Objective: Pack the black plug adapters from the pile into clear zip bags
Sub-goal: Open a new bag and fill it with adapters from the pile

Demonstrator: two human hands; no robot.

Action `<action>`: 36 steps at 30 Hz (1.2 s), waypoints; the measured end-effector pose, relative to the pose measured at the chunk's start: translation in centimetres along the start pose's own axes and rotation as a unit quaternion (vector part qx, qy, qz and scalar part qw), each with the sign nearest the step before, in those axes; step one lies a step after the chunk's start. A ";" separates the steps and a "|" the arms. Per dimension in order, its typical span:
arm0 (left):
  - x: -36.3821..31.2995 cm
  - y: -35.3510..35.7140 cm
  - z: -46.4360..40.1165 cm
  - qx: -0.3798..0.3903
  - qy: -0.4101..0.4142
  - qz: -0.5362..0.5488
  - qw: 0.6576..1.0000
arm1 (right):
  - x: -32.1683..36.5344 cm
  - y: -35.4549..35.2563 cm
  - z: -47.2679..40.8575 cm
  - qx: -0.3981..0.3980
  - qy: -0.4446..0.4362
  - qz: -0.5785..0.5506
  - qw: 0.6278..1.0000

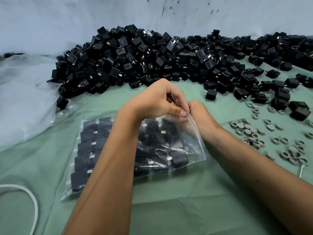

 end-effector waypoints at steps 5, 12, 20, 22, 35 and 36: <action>0.0 0.0 0.1 0.002 0.000 -0.001 1.000 | 0.2 -0.5 -0.4 0.026 -0.045 0.145 0.988; 0.1 0.1 0.2 0.006 -0.015 -0.004 1.000 | 0.1 -1.6 -0.6 0.018 -0.104 0.235 0.966; 0.3 0.1 0.2 0.004 -0.018 -0.004 1.000 | -0.6 -2.5 -0.8 0.007 -0.114 0.248 0.962; 0.2 0.1 0.2 0.004 -0.020 -0.005 1.000 | -0.5 -2.4 -0.8 0.008 -0.106 0.229 0.968; 0.2 0.1 0.1 0.004 -0.008 -0.004 1.000 | -1.6 -3.0 -1.1 -0.021 -0.066 0.049 0.996; 0.3 0.1 0.1 0.002 -0.009 -0.001 1.000 | -2.1 -3.5 -1.5 -0.087 -0.057 0.035 0.994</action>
Point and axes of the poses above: each hand's wrist, its own z-axis away from the middle knuckle, its own y-axis out of the palm, x = y × z, the point moved 2 cm from there along -z, towards the middle knuckle, and after that the axes turned 11 degrees about -x, right-handed, at the moved point
